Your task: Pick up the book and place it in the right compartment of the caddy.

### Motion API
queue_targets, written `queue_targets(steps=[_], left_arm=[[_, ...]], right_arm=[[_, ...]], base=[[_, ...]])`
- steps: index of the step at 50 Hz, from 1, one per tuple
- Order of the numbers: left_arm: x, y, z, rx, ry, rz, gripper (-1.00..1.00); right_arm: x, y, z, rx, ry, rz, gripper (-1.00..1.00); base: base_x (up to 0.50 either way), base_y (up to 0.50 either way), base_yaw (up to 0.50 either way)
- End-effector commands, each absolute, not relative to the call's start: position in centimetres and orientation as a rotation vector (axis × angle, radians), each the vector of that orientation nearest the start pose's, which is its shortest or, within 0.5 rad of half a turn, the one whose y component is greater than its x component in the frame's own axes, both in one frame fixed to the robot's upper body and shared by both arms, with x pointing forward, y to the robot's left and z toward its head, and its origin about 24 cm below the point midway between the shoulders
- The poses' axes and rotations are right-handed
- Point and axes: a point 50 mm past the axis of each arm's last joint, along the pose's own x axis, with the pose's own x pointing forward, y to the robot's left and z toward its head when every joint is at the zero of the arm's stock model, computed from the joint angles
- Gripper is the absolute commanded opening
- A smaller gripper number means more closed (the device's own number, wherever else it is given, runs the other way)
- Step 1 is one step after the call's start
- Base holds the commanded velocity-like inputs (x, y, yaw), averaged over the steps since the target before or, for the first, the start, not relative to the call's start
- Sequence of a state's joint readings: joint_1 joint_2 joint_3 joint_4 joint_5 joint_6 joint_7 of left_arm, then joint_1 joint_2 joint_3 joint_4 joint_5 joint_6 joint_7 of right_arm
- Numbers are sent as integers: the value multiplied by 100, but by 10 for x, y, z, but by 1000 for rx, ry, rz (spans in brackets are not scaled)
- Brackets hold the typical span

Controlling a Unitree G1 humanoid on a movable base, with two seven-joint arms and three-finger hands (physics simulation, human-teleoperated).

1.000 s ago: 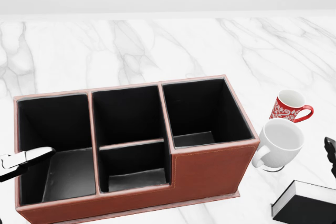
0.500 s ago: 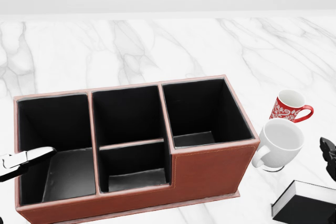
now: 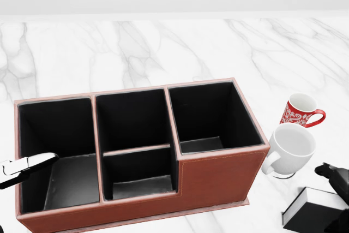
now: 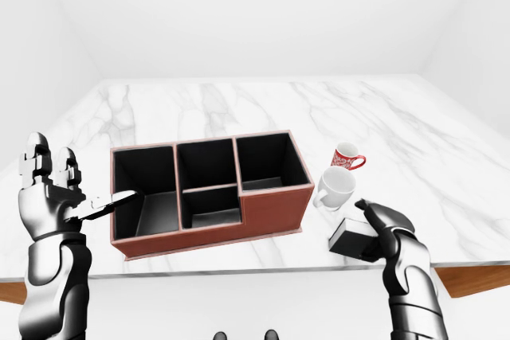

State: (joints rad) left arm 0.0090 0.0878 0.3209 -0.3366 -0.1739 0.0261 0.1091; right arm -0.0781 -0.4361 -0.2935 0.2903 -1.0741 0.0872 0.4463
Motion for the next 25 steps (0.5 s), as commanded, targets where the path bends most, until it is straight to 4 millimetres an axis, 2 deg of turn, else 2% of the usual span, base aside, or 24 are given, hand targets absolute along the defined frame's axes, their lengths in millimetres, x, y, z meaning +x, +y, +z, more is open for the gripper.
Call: queue_targets(steps=[1,8,15,25], left_arm=[[229,240,122,-51,-337,382,100],[229,240,122,-52,-337,382,100],[229,241,122,-48,-337,386,100],[229,241,121,-46,-337,386,100]], right_arm=[[235,-314,14,-1269,747,118,-100],[234,-313,15,-1273,745,121,-100],[225,-312,11,-1269,766,130,-100],[227,-306,22,-1244,732,141,-100]], base=[[0,0,0],[0,0,0],[0,0,0],[0,0,0]])
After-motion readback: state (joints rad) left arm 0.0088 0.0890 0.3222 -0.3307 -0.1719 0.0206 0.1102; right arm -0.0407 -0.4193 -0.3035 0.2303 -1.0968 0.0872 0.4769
